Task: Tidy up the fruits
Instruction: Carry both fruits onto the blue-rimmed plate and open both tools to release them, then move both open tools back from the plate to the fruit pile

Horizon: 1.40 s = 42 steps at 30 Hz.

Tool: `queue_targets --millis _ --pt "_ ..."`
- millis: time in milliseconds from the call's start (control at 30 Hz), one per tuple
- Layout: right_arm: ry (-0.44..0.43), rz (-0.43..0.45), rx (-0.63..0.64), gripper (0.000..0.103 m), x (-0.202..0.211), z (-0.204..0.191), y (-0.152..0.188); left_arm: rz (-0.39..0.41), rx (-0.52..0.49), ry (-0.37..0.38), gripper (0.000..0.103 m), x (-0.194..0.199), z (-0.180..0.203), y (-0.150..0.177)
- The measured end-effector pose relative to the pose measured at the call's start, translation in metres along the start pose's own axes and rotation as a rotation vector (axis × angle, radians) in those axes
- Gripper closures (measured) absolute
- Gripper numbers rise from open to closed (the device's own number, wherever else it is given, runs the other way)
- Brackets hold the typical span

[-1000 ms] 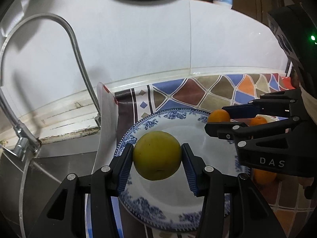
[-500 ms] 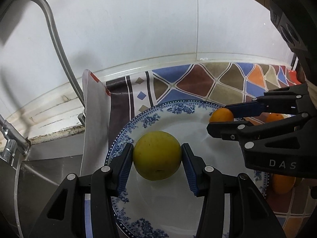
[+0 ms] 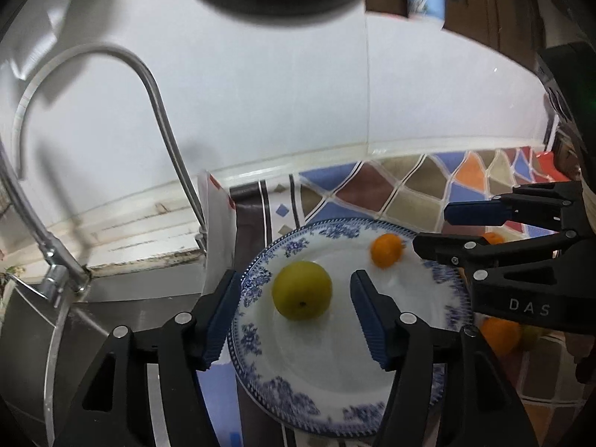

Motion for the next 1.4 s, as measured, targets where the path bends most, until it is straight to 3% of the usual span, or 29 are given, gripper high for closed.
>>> queue_targets --millis 133,600,1033,1400 --pt "0.030 0.072 -0.002 0.055 0.036 -0.003 0.002 0.054 -0.001 -0.002 0.033 0.031 0.006 -0.007" --pt "0.180 0.246 -0.063 0.024 0.151 0.000 0.021 0.162 0.005 0.032 0.013 0.110 0.039 -0.012" --pt "0.217 0.337 -0.071 0.021 0.213 0.028 0.051 0.215 0.003 -0.007 0.007 0.152 0.093 -0.007" --pt "0.164 0.306 -0.017 0.021 0.228 0.065 0.077 0.236 -0.036 -0.031 0.008 0.156 0.148 0.001"
Point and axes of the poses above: each gripper's, at about its wrist camera, not at the fingertips, and x roughly against the way its jaws point, z to its right, y to its underside, the point moved 1 cm from there along -x, roughly the way its jaws point, and after that the axes turned 13 degrees about z, right-handed, at the moved point
